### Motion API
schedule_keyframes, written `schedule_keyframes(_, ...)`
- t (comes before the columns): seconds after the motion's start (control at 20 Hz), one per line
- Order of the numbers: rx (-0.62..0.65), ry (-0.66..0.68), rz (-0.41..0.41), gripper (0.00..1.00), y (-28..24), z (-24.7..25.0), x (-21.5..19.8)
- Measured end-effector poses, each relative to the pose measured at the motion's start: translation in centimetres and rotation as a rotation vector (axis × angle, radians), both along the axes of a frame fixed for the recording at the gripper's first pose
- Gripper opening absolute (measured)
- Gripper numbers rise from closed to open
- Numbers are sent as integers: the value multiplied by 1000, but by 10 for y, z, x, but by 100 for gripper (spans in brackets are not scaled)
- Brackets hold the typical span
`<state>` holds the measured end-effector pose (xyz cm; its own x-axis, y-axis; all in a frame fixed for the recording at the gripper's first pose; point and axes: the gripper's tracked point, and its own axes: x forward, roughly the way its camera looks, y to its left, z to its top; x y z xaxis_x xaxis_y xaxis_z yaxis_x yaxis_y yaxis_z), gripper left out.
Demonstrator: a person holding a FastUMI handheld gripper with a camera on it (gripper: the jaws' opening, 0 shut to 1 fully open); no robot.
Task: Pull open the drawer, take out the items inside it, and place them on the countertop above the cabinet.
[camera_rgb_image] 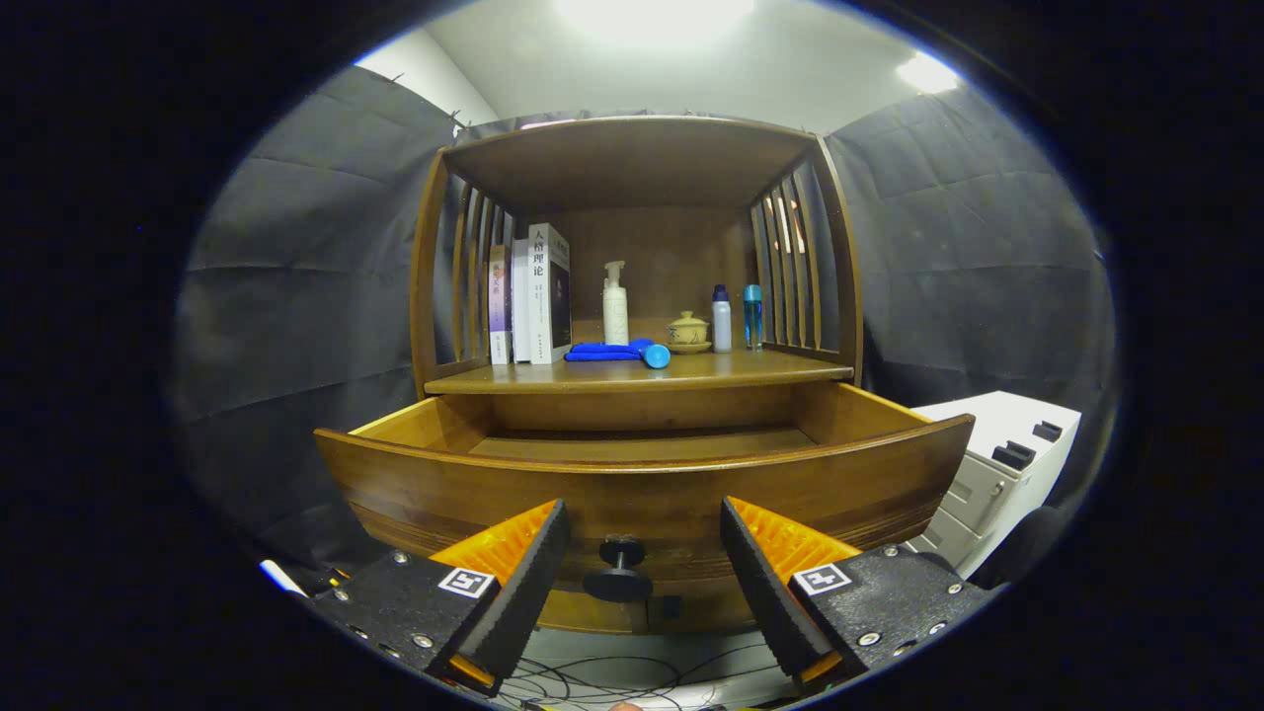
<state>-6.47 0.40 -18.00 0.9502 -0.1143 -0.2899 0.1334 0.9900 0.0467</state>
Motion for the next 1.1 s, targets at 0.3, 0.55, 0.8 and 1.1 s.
schedule_keyframes(0.3, 10, 13, -21, 94, -5, -10, 10)
schedule_keyframes(0.55, 31, 5, 2, 94, -12, -13, 18)
schedule_keyframes(0.8, 84, -7, 1, 95, -19, -10, 42)
schedule_keyframes(1.1, 81, 11, -8, 95, -19, -18, 67)
